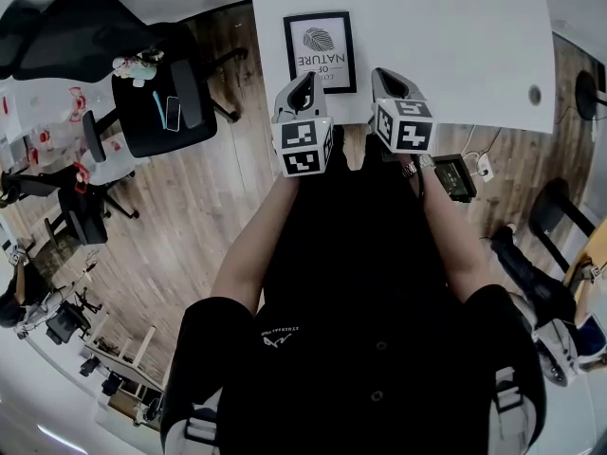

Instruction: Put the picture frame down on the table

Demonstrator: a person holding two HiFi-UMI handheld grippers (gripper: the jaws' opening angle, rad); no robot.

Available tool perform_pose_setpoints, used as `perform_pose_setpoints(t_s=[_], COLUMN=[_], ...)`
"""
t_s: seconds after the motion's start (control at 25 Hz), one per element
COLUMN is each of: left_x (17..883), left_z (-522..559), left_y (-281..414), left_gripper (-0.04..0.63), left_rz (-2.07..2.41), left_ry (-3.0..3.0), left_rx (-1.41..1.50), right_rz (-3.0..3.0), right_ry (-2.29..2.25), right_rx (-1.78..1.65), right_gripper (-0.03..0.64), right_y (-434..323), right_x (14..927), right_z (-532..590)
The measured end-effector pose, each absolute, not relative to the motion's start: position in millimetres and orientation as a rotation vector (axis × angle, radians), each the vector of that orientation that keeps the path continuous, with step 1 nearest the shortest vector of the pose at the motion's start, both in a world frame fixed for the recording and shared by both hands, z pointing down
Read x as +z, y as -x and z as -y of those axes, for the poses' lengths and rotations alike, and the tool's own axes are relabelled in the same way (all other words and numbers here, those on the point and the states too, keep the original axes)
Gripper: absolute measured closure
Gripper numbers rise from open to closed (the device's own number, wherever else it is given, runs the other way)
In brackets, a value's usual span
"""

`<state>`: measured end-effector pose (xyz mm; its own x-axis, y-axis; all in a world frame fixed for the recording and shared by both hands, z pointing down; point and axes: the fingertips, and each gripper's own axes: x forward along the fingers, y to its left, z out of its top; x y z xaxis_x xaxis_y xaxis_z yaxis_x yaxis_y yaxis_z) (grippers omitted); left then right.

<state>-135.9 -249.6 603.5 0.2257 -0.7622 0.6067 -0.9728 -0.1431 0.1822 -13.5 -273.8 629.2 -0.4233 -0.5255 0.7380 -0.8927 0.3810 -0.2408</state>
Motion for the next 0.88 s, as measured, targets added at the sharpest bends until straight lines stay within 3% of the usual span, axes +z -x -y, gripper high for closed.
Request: perform_pose_setpoints(t_s=[0.88], left_x=[470.5], left_z=[205.0], left_y=[36.9], left_gripper=[0.589], left_rz=[1.872], left_ry=[-2.031], left_rx=[0.297], right_rz=[2.44], right_ry=[-1.144], right_rx=[0.635], right_gripper=[0.618], right_y=[-77.3], right_x=[493.7], right_z=[253.0])
